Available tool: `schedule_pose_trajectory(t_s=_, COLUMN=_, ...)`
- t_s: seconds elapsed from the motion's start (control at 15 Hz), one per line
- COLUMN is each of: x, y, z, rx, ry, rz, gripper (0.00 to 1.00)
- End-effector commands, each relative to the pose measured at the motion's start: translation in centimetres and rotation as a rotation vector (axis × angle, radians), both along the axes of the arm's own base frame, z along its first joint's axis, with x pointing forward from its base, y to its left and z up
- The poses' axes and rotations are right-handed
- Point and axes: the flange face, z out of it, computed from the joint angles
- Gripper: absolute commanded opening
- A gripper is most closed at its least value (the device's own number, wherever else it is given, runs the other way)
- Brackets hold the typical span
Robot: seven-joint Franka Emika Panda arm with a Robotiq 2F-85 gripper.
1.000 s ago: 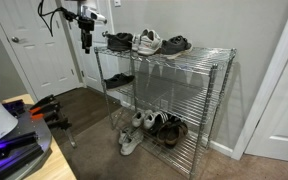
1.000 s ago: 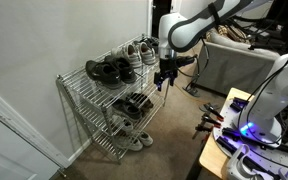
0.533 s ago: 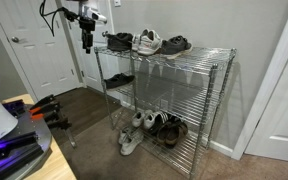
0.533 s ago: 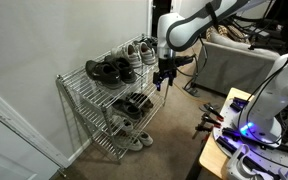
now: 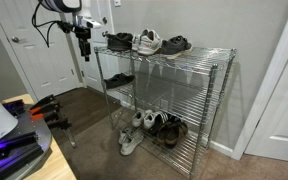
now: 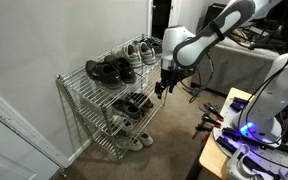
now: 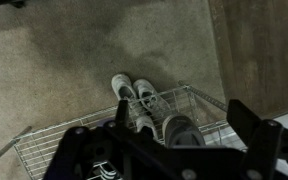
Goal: Pick up the dark grey sneaker from the second shelf and put it on the topmost shelf.
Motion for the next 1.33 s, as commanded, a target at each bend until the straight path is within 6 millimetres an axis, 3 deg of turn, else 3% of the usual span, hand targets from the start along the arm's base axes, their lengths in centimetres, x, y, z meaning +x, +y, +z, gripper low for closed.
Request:
schedule_pose_trajectory(t_s=0.0, x=-3.6, y=0.8, z=-2.5, rx=-0.018, ry=-0.138, rz=0.05, gripper=1.0)
schedule_pose_trajectory(t_s=0.2, x=-5.3, y=1.6, z=-4.2, rx=-0.024, ry=-0.282, rz=0.127, gripper=1.0)
schedule_pose_trajectory(t_s=0.33, x=-5.8, y=0.8, z=-4.9, rx=-0.036, ry=-0.37, rz=0.19, gripper=1.0)
schedule_pose_trajectory(t_s=0.67, x=-3.3, y=-2.4, z=-5.0, rx=-0.075, ry=-0.454, rz=0.239, gripper=1.0)
schedule_pose_trajectory(t_s=1.27, x=-3.2, y=-2.6, z=-4.9, rx=-0.088, ry=-0.44, rz=0.253, gripper=1.0)
